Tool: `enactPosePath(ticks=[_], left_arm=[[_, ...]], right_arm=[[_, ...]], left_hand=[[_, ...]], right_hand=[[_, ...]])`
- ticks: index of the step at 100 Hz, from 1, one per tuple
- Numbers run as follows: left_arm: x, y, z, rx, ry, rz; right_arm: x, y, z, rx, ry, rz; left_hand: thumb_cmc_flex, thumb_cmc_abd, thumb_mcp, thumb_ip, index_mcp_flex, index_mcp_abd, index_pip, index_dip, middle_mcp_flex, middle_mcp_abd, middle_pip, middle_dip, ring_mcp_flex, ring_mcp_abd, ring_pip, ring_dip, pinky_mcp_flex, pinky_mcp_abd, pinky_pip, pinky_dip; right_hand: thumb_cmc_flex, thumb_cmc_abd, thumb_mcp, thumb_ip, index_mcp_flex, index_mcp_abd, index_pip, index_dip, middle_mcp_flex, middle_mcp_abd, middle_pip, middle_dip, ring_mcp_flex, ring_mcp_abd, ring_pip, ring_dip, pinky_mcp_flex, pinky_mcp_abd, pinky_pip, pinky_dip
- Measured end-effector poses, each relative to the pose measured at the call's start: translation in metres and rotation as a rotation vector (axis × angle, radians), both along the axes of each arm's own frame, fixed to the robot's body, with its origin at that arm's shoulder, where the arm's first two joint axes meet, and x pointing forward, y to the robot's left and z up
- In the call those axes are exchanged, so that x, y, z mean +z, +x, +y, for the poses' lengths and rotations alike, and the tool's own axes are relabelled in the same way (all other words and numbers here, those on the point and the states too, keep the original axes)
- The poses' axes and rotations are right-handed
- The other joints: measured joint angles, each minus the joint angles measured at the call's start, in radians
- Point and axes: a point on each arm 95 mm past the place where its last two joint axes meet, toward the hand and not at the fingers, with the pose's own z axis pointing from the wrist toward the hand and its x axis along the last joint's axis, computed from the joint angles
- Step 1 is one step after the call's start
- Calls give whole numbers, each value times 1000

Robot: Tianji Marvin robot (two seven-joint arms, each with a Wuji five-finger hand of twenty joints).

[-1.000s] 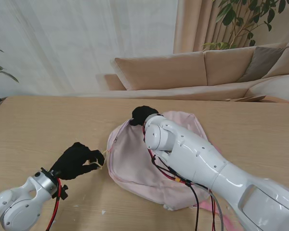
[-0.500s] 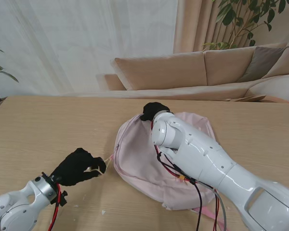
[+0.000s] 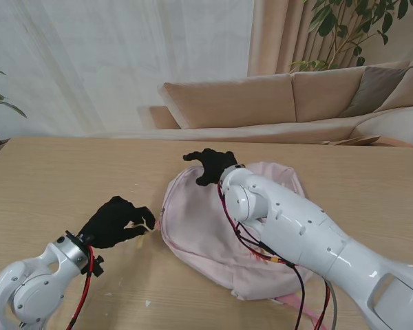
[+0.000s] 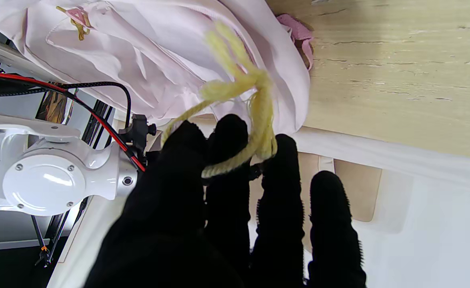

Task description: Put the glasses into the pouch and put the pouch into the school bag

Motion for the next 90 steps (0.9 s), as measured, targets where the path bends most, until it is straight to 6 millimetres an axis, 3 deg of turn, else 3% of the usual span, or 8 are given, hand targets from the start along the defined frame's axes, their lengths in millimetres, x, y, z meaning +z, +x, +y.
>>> enactPosePath(ticks=[12,31,81,90], left_arm=[[0,0,-1,0,1,1],[1,1,-1,-3,1,4],[5,0,-2,-18,-12,-4],[7,-2,-1,-27,-17,-10]], right_arm=[[-4,-2,6,69,-17,-44],[-12,-3,19,141,-54,-37],[-30,2,52,301,-172,-103],[-30,4,54,301,-174,-103]], left_hand=[[0,0,0,0,0,0,0,0,0,0,0,0,0,0,0,0,0,0,0,0],[0,0,0,0,0,0,0,0,0,0,0,0,0,0,0,0,0,0,0,0],[0,0,0,0,0,0,0,0,0,0,0,0,0,0,0,0,0,0,0,0],[0,0,0,0,0,0,0,0,0,0,0,0,0,0,2,0,0,0,0,0]], right_hand=[[-23,-1,-1,0,4,-29,-1,0,0,-7,11,8,-20,-18,-2,6,-16,-14,-14,0],[-22,-12,1,0,106,-101,44,26,1,-7,13,8,-24,-31,-1,6,-25,-21,-31,0],[-3,-20,26,0,117,-125,49,39,1,-9,34,8,-36,-45,0,3,-27,-21,-29,0],[-3,-9,26,1,167,-127,57,39,1,-9,35,8,-36,-46,1,3,-26,-21,-28,1]])
